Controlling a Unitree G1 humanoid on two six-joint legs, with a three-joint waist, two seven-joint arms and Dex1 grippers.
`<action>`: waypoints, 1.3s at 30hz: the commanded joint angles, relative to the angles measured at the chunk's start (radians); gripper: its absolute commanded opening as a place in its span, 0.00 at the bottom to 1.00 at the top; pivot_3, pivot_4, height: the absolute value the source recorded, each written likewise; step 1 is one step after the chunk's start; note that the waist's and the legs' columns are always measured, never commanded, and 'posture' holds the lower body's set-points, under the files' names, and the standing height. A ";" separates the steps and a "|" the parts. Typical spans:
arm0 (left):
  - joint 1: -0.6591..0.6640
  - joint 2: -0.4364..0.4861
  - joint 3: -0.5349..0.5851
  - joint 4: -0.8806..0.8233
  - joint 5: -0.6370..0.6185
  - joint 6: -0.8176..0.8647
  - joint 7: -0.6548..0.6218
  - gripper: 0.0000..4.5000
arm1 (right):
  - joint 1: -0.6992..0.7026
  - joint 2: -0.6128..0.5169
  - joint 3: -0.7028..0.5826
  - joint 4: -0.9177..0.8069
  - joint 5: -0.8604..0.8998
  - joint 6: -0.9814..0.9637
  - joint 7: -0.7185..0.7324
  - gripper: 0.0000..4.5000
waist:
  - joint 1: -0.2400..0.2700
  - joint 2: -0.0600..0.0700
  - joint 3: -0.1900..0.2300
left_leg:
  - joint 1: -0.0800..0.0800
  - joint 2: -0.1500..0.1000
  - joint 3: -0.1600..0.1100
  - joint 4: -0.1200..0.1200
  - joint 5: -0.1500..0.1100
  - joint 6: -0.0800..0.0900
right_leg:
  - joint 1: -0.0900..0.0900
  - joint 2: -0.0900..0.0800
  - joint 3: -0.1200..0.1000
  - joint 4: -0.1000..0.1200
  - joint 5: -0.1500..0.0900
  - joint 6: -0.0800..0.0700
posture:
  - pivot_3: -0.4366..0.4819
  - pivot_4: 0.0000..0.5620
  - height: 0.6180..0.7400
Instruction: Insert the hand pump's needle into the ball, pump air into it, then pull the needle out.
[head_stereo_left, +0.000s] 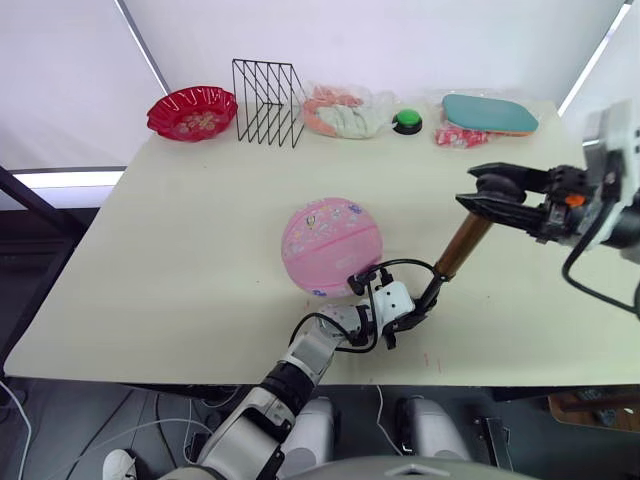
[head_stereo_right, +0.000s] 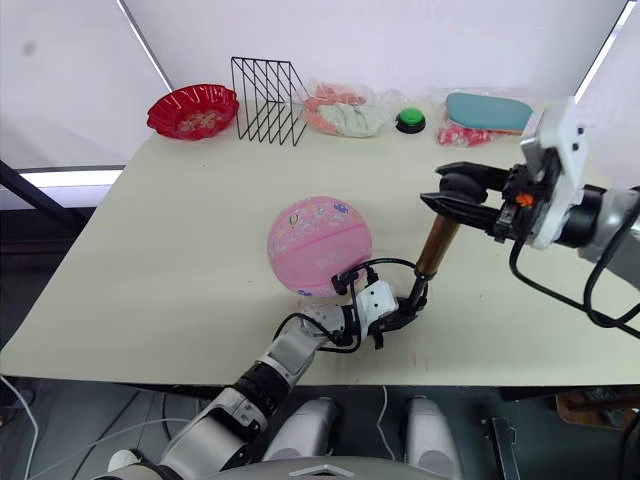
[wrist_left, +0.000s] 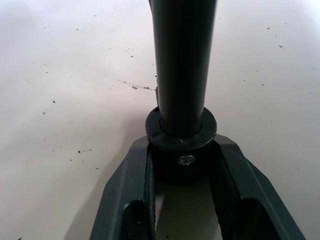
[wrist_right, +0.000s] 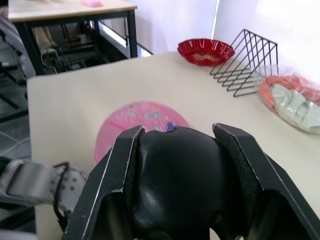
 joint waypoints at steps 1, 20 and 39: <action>0.034 0.021 -0.009 0.125 0.033 0.042 0.001 0.21 | -0.059 -0.020 -0.065 -0.010 0.091 0.010 -0.036 0.37 | 0.000 -0.001 0.001 | 0.000 0.000 0.000 0.000 0.000 0.000 | 0.000 0.000 0.000 0.000 0.000 0.000 | 0.48 0.27 1.00; 0.085 0.027 0.009 0.030 0.027 0.090 0.021 0.21 | 0.395 0.310 0.501 0.331 -0.673 -0.584 0.164 0.37 | -0.030 -0.009 -0.022 | 0.019 0.004 0.003 -0.003 -0.001 0.000 | 0.015 0.005 0.002 0.001 -0.001 0.001 | 0.48 0.27 1.00; 0.057 0.023 0.011 0.092 0.029 0.072 0.001 0.21 | 0.118 0.044 -0.002 -0.035 -0.057 -0.101 0.083 0.37 | -0.005 0.005 -0.003 | 0.000 -0.002 -0.001 0.000 -0.001 0.000 | 0.000 -0.001 0.000 0.000 0.000 -0.002 | 0.48 0.27 1.00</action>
